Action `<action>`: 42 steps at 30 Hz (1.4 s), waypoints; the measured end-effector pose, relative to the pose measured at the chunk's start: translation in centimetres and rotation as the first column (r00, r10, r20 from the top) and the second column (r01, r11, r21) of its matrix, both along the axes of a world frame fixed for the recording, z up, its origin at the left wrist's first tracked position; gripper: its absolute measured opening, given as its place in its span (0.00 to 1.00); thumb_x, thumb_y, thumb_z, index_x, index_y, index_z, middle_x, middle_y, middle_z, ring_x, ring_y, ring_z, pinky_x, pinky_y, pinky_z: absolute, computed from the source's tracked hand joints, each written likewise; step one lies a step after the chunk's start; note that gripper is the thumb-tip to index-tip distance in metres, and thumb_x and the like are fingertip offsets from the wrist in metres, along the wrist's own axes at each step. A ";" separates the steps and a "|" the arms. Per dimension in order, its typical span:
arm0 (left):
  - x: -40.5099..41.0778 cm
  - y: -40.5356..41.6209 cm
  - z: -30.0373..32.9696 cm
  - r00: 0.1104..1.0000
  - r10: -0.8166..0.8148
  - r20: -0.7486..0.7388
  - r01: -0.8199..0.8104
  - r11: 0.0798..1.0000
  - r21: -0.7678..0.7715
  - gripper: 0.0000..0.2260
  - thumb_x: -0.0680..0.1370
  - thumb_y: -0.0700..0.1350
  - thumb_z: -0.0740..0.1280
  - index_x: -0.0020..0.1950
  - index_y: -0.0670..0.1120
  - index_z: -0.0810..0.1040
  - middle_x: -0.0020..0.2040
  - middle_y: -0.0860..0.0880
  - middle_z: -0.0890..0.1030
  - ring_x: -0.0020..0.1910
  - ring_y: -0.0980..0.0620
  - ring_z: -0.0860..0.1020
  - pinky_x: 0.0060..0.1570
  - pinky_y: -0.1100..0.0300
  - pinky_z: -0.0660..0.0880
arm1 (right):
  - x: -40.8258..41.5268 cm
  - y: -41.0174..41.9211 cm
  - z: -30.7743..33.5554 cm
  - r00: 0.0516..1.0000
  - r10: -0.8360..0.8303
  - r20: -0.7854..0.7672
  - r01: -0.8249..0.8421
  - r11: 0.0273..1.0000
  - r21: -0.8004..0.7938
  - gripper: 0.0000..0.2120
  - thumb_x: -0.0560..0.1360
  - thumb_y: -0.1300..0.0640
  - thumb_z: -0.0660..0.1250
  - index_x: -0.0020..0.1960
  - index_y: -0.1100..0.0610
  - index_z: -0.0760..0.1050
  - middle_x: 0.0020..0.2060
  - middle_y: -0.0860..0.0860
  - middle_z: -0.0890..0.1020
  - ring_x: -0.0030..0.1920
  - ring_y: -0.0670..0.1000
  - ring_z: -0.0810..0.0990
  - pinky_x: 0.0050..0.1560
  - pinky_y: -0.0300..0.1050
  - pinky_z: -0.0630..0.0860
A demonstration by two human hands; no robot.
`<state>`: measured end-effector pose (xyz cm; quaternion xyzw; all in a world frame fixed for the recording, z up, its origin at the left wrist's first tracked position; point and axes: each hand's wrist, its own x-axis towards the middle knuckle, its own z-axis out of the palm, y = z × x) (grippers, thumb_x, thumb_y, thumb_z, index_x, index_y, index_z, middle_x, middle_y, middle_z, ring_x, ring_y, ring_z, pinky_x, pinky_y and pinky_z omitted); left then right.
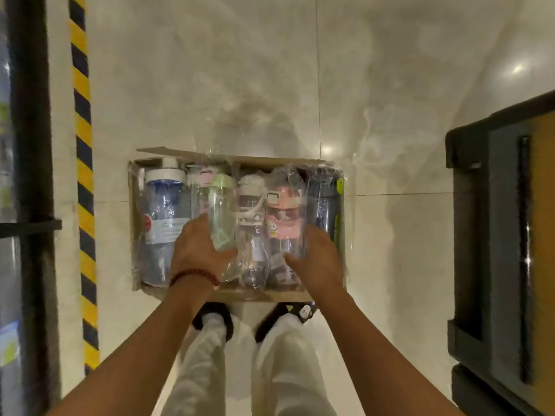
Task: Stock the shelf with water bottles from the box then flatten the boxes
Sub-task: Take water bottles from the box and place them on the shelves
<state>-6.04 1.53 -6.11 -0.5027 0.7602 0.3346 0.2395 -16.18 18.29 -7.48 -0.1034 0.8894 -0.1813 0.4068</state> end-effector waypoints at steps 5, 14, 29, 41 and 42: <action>-0.7 -0.3 -6.0 0.994 0.110 -0.001 -0.110 0.991 -0.078 0.37 0.65 0.51 0.77 0.68 0.44 0.61 0.62 0.41 0.74 0.59 0.41 0.73 0.57 0.51 0.73 | -0.3 -0.5 -7.4 0.991 -0.040 0.128 0.034 0.998 0.047 0.34 0.68 0.51 0.75 0.67 0.59 0.62 0.61 0.57 0.72 0.61 0.57 0.71 0.56 0.49 0.73; -2.3 -0.3 -9.1 0.960 0.278 0.004 -0.274 0.949 -0.158 0.39 0.65 0.57 0.75 0.67 0.41 0.62 0.63 0.43 0.73 0.60 0.43 0.73 0.54 0.54 0.70 | 1.5 -3.2 -10.5 0.939 -0.345 -0.010 0.345 0.936 0.072 0.44 0.63 0.50 0.78 0.70 0.59 0.57 0.60 0.58 0.72 0.57 0.60 0.75 0.54 0.53 0.76; 1.2 -4.8 8.6 0.857 0.453 -0.245 -0.425 0.891 0.161 0.37 0.64 0.47 0.79 0.68 0.46 0.65 0.59 0.50 0.73 0.57 0.50 0.72 0.55 0.57 0.70 | 1.7 -5.9 7.3 0.843 -0.521 0.135 0.538 0.817 -0.208 0.31 0.64 0.61 0.77 0.59 0.52 0.63 0.44 0.47 0.77 0.40 0.43 0.77 0.31 0.31 0.70; 5.2 -7.6 31.2 0.570 0.560 -0.602 -0.596 0.785 0.166 0.40 0.52 0.55 0.74 0.62 0.48 0.69 0.51 0.54 0.76 0.53 0.50 0.76 0.46 0.59 0.74 | 1.8 -10.1 31.7 0.953 -0.294 0.066 0.273 0.749 -0.603 0.27 0.64 0.66 0.77 0.55 0.52 0.67 0.42 0.45 0.78 0.37 0.41 0.79 0.32 0.27 0.72; 5.6 -7.3 33.0 0.544 0.558 -0.626 -0.610 0.776 0.162 0.40 0.49 0.57 0.73 0.60 0.49 0.69 0.49 0.56 0.75 0.51 0.52 0.76 0.42 0.63 0.72 | 2.0 -10.0 33.4 0.967 -0.253 0.039 0.220 0.746 -0.628 0.26 0.64 0.66 0.77 0.55 0.53 0.67 0.42 0.45 0.78 0.36 0.39 0.79 0.32 0.26 0.71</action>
